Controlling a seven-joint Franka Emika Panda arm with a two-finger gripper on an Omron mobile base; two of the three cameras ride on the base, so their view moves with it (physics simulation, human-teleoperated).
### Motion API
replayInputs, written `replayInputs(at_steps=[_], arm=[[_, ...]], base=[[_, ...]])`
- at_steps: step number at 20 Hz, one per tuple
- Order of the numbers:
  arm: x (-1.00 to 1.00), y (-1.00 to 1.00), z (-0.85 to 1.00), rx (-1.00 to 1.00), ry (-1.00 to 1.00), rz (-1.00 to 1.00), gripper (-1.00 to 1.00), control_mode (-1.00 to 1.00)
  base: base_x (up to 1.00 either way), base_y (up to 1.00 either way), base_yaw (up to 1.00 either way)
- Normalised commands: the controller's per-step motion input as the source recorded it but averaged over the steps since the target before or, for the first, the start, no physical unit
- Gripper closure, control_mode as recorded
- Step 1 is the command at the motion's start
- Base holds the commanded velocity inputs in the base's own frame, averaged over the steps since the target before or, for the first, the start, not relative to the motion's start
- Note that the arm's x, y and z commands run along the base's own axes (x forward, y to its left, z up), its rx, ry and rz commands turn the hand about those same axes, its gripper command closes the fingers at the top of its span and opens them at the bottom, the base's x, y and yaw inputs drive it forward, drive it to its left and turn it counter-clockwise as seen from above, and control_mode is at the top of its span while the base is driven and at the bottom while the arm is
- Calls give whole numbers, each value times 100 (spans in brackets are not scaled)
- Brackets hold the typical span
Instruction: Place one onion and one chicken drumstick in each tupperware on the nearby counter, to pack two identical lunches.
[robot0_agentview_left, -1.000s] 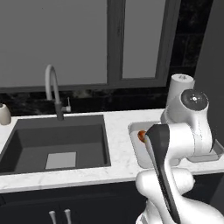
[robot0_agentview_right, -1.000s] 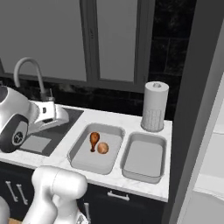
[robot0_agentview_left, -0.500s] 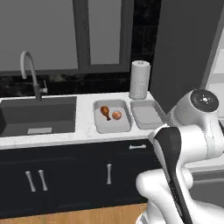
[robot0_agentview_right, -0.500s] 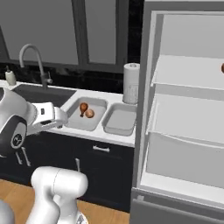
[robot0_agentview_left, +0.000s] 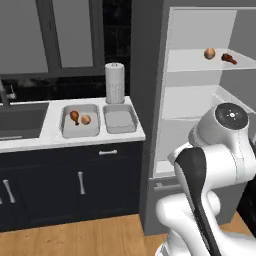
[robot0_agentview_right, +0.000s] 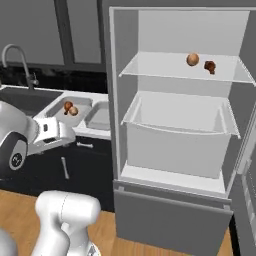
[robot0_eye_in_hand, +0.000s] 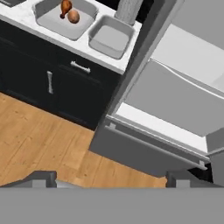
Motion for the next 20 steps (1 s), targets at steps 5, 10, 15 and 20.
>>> replayInputs(at_steps=[5,10,15,20], arm=[[0,0,0,0,0,0,-100,100],[0,0,0,0,0,0,-100,100],[0,0,0,0,0,0,-100,100],[0,0,0,0,0,0,-100,100]], base=[[16,-100,-11],[42,-81,-4],[68,-12,-8],[6,0,-23]])
